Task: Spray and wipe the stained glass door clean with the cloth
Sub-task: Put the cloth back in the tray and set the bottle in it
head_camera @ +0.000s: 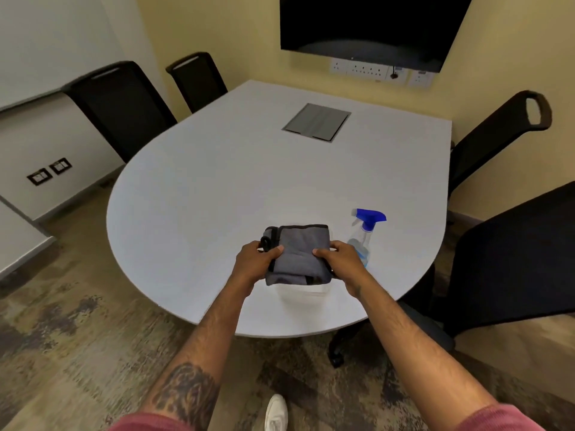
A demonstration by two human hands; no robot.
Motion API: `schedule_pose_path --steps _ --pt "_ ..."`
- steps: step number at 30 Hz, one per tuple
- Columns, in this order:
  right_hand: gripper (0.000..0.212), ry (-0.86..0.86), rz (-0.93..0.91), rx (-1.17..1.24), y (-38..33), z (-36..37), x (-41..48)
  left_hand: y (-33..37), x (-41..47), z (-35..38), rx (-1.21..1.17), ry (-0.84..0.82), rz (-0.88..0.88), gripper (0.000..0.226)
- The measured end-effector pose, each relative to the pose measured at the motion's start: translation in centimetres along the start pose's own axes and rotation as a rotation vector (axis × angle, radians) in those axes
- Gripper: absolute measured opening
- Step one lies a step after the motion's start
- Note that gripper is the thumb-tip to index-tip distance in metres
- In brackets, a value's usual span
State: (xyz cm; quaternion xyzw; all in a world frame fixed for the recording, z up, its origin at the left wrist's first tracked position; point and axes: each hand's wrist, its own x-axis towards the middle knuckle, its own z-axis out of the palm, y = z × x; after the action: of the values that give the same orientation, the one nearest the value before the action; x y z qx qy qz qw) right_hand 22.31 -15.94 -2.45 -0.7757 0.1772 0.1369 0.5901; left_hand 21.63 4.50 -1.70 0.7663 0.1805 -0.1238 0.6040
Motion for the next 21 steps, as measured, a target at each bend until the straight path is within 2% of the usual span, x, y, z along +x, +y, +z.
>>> schedule_pose_path --steps 6,10,15,21 --pt "0.052 0.126 0.110 -0.067 1.5 0.9 4.1 -0.7 6.5 1.5 0.137 -0.050 -0.016 0.060" --pt "0.054 0.205 0.157 -0.193 3.1 1.4 5.2 -2.2 8.8 3.0 0.242 -0.107 -0.055 0.068" --pt "0.067 0.186 0.194 -0.375 3.8 2.0 7.3 -3.3 11.4 4.5 0.404 -0.211 -0.079 0.085" --pt "0.068 0.117 0.114 -0.639 4.8 3.0 8.9 -4.0 13.1 6.1 0.701 -0.329 0.040 0.071"
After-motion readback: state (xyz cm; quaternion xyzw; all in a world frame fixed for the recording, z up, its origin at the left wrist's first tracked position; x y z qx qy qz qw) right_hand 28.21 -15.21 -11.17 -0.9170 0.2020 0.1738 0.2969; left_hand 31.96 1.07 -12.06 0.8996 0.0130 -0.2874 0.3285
